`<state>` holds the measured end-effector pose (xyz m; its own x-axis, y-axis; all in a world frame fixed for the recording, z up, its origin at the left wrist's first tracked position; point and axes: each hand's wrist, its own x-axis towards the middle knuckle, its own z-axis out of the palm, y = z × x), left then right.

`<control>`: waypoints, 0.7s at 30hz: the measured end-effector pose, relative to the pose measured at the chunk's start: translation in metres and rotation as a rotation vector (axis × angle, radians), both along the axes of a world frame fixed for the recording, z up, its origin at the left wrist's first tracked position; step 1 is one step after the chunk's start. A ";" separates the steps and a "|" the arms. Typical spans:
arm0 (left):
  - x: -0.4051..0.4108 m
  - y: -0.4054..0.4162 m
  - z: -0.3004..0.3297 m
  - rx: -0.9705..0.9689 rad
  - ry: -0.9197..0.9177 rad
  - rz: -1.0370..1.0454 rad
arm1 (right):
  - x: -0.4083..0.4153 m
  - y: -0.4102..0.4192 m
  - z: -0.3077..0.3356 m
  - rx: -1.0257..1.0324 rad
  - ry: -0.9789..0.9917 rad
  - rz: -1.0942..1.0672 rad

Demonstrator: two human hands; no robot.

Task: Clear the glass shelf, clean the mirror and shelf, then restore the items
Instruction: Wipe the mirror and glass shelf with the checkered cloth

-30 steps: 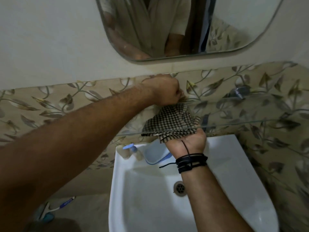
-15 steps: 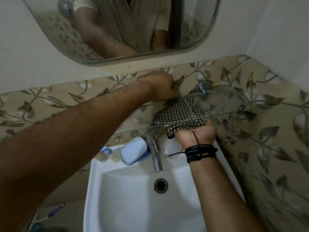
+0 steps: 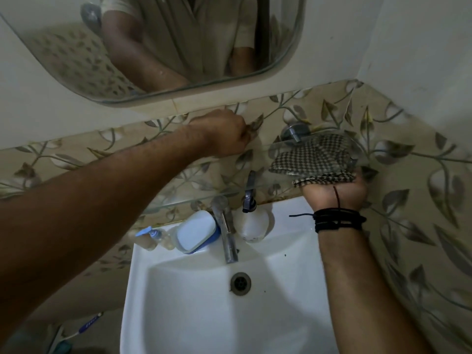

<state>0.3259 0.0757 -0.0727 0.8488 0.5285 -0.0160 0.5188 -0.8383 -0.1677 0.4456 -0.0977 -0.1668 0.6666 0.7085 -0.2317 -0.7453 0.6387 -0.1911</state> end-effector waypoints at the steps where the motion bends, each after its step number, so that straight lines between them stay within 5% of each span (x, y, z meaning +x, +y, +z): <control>1: 0.000 0.000 0.000 0.000 0.005 0.001 | 0.003 0.000 0.000 0.001 0.002 -0.013; 12: -0.001 0.000 -0.002 -0.021 -0.022 0.012 | -0.006 0.010 -0.004 0.048 0.010 -0.036; 21: -0.052 0.019 -0.007 0.006 -0.076 -0.013 | -0.068 0.023 -0.006 0.065 -0.012 0.146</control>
<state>0.2735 0.0942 -0.0795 0.8541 0.5174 0.0522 0.5195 -0.8441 -0.1332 0.3773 -0.0751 -0.1726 0.5577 0.8114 -0.1750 -0.8292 0.5349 -0.1625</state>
